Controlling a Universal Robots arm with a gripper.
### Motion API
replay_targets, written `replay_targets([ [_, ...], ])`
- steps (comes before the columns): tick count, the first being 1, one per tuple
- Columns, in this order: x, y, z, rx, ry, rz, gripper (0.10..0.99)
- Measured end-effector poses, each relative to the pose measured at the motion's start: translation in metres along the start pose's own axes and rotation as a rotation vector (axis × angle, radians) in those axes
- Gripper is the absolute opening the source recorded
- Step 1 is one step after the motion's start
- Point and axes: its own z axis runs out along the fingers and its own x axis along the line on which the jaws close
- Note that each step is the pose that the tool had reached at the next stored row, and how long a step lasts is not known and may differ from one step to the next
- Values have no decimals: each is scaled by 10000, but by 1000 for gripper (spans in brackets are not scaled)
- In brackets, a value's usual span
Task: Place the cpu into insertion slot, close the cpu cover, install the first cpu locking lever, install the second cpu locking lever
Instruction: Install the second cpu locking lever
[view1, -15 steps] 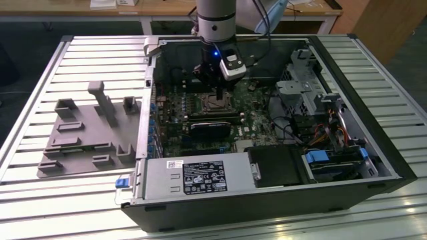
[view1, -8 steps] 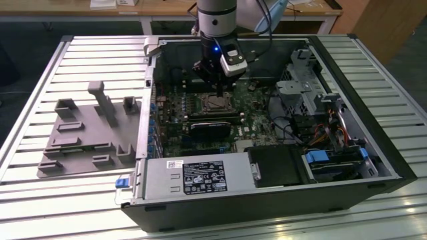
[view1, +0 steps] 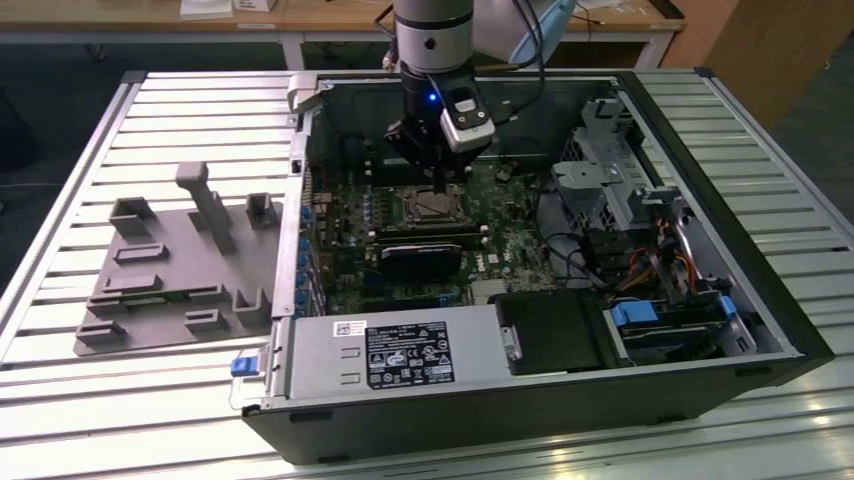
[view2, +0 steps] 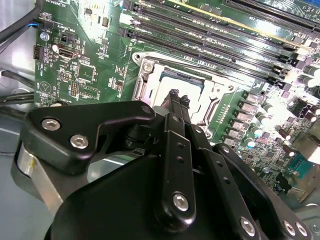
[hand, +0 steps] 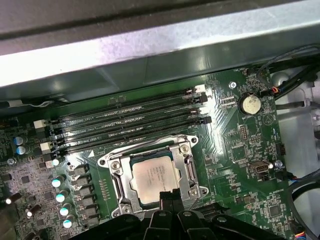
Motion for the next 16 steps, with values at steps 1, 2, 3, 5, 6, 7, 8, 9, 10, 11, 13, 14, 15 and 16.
replay_targets([
  [1, 0, 0, 0, 0, 0, 0, 102],
  [2, 0, 0, -1, 0, 0, 0, 102],
  [3, 0, 0, -1, -1, 0, 0, 102],
  [5, 0, -1, -3, -16, 6, 1, 102],
  [6, 0, 0, -2, -30, 10, 3, 102],
  [7, 0, 0, -2, -46, 12, 4, 102],
  [8, -1, -2, -1, -47, 11, 4, 102],
  [9, -3, -9, -1, -47, 12, 3, 102],
  [10, -4, -17, -1, -46, 12, 4, 102],
  [11, -7, -29, 1, -47, 12, 5, 102],
  [13, -14, -54, 2, -46, 12, 5, 102],
  [14, -18, -71, 3, -46, 12, 5, 102],
  [15, -22, -91, 5, -47, 12, 5, 102],
  [16, -31, -128, 7, -46, 12, 5, 102],
])
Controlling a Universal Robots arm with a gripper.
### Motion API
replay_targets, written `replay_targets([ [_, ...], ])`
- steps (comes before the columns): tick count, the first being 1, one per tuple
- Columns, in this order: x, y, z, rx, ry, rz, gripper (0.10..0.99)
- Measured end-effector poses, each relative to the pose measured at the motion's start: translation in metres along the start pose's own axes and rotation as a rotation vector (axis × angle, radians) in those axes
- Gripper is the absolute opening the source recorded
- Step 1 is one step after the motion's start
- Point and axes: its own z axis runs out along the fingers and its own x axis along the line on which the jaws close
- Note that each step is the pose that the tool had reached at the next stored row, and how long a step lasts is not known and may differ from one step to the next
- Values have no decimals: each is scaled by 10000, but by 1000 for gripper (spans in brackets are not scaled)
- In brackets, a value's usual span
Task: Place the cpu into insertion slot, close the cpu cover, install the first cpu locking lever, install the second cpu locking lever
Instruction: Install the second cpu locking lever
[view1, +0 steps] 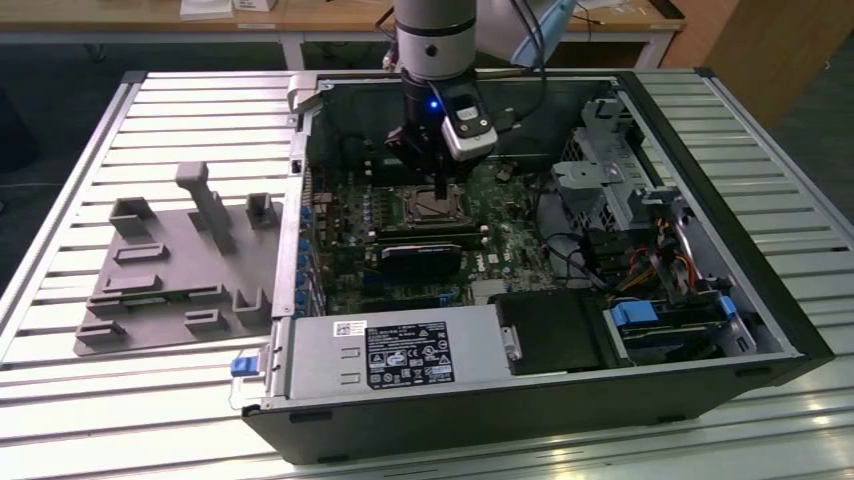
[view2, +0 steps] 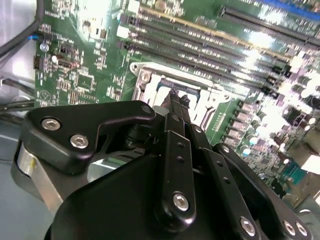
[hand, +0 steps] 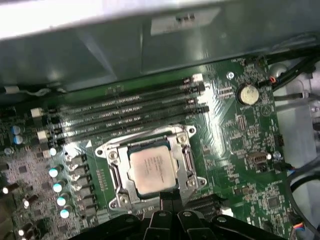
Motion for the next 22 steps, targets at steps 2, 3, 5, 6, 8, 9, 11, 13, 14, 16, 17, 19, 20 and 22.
replay_targets([
  [2, -10, -42, 3, 0, 0, -1, 102],
  [3, -15, -62, 4, -1, 0, -1, 102],
  [5, -24, -100, 6, 0, 0, 0, 102],
  [6, -30, -126, 8, 0, 0, 0, 102],
  [8, -38, -164, 13, -1, 0, 0, 102],
  [9, -42, -183, 15, -1, -1, -1, 102],
  [11, -43, -212, 25, -25, 4, -25, 102],
  [13, -33, -235, 37, -71, 12, -66, 102],
  [14, -21, -245, 41, -81, 14, -75, 102],
  [16, 13, -261, 47, -86, 16, -76, 102],
  [17, 28, -268, 51, -91, 17, -74, 102],
  [19, 63, -278, 62, -96, 17, -73, 102],
  [20, 77, -283, 69, -101, 19, -73, 102],
  [22, 98, -293, 88, -125, 26, -71, 102],
])
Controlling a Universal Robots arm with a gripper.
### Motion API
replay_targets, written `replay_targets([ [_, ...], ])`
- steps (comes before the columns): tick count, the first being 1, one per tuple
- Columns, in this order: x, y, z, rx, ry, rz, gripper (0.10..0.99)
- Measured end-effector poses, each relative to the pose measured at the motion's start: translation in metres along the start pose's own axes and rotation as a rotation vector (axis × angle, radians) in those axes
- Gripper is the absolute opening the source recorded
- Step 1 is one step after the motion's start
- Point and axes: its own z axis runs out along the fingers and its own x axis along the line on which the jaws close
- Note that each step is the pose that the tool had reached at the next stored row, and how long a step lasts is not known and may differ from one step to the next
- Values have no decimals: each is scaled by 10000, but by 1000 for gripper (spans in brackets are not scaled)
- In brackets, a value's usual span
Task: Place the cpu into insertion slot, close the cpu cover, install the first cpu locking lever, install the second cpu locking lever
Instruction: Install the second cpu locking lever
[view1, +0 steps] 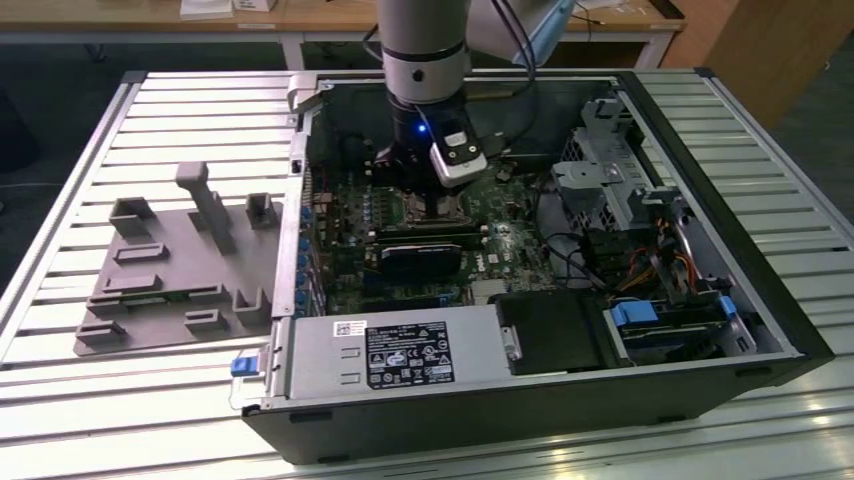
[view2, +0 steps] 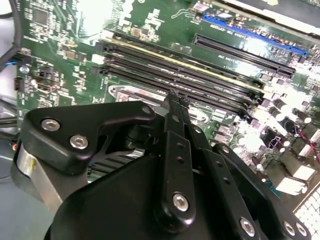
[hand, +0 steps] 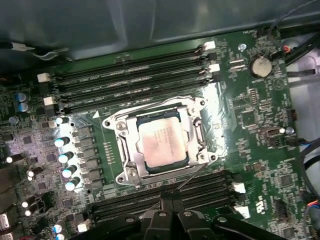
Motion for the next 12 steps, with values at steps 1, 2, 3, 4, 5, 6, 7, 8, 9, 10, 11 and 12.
replay_targets([
  [1, 5, -7, 14, -16, 2, 1, 102],
  [2, 11, -15, 24, -32, 7, 2, 102],
  [3, 15, -23, 33, -56, 14, 4, 102],
  [4, 18, -26, 40, -83, 20, 8, 102],
  [5, 18, -26, 42, -105, 25, 12, 102],
  [6, 18, -26, 42, -109, 26, 12, 102],
  [7, 18, -25, 42, -113, 26, 12, 102],
  [8, 18, -26, 42, -115, 28, 11, 102],
  [9, 18, -26, 42, -116, 28, 12, 102],
  [10, 18, -28, 42, -127, 32, 12, 102],
  [11, 18, -31, 45, -170, 41, 15, 102],
  [12, 19, -36, 48, -254, 58, 24, 102],
])
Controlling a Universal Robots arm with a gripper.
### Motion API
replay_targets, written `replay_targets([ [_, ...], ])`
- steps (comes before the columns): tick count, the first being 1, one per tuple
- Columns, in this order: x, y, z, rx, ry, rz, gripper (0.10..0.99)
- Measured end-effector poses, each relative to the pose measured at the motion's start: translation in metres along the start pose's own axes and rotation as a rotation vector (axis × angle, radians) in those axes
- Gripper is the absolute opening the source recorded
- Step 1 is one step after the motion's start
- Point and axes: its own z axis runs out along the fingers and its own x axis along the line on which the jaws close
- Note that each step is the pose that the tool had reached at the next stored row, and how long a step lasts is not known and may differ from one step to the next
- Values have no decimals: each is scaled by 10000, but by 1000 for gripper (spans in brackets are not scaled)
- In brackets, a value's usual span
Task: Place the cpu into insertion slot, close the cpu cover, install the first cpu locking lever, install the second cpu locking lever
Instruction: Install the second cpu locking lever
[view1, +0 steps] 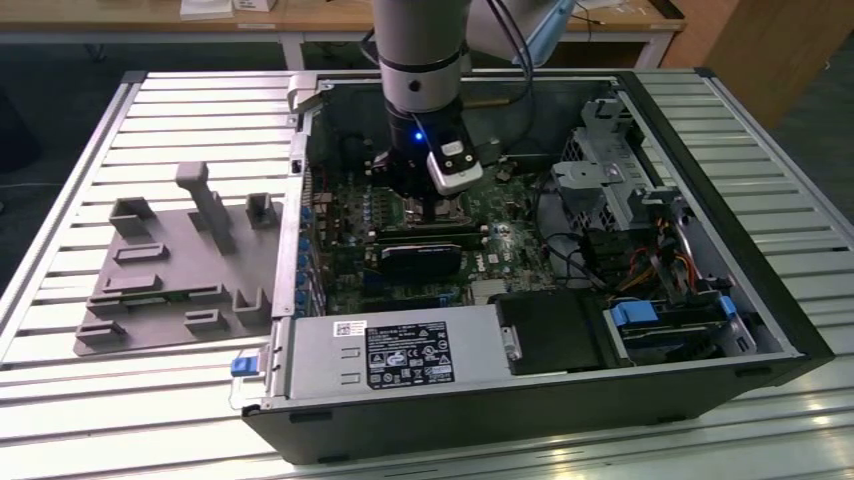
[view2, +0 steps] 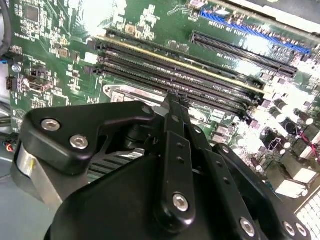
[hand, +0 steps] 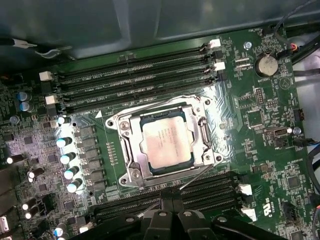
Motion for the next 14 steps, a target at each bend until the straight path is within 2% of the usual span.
replay_targets([
  [4, 3, -29, 14, -412, 90, 42, 102],
  [5, 1, -40, 18, -466, 104, 48, 102],
  [9, -8, -100, 25, -539, 121, 55, 102],
  [13, -15, -144, 33, -774, 176, 77, 102],
  [14, -16, -151, 36, -805, 184, 79, 102],
])
